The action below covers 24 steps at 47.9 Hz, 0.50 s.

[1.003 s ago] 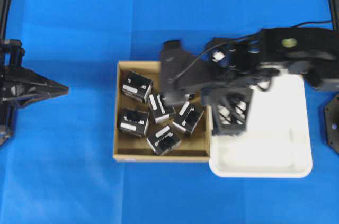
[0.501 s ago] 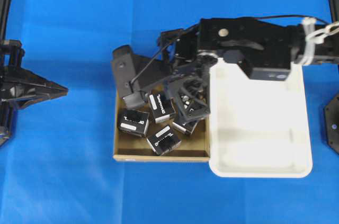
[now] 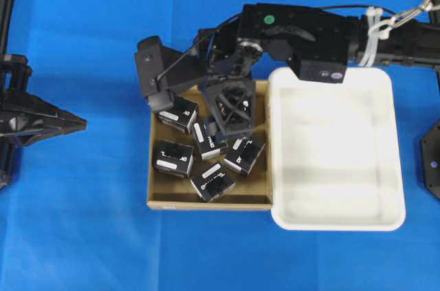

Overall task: Pick a box that is randomly placed inside the cardboard box.
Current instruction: 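Lower the open right gripper around a black DYNAMIXEL box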

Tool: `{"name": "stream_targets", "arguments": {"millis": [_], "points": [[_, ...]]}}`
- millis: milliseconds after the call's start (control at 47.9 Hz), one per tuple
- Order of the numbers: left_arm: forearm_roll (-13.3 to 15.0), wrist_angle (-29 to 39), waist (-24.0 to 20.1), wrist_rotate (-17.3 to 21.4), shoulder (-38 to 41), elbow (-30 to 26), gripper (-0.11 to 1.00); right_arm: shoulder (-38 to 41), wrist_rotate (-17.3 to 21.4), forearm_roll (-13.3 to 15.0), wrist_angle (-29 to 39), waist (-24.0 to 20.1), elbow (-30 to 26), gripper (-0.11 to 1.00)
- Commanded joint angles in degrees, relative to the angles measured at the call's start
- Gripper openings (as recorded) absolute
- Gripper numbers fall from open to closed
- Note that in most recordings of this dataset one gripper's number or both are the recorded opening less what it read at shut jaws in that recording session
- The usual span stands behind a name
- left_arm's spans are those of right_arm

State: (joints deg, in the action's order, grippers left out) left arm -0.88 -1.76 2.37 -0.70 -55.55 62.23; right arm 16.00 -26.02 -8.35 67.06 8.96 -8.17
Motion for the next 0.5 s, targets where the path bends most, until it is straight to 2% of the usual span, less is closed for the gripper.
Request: {"name": "stream_targets", "arguments": {"millis": [0,480], "points": [[-0.09,-0.35,0.09,-0.09,0.62,-1.58,-0.06,1.05,-0.35,-0.79,-0.44,0.09,-0.44,1.0],[-0.18,-0.26,0.18,0.0,0.62,-1.58,-0.06,5.8,-0.53,-0.79,-3.96,0.62,2.72,1.0]]}}
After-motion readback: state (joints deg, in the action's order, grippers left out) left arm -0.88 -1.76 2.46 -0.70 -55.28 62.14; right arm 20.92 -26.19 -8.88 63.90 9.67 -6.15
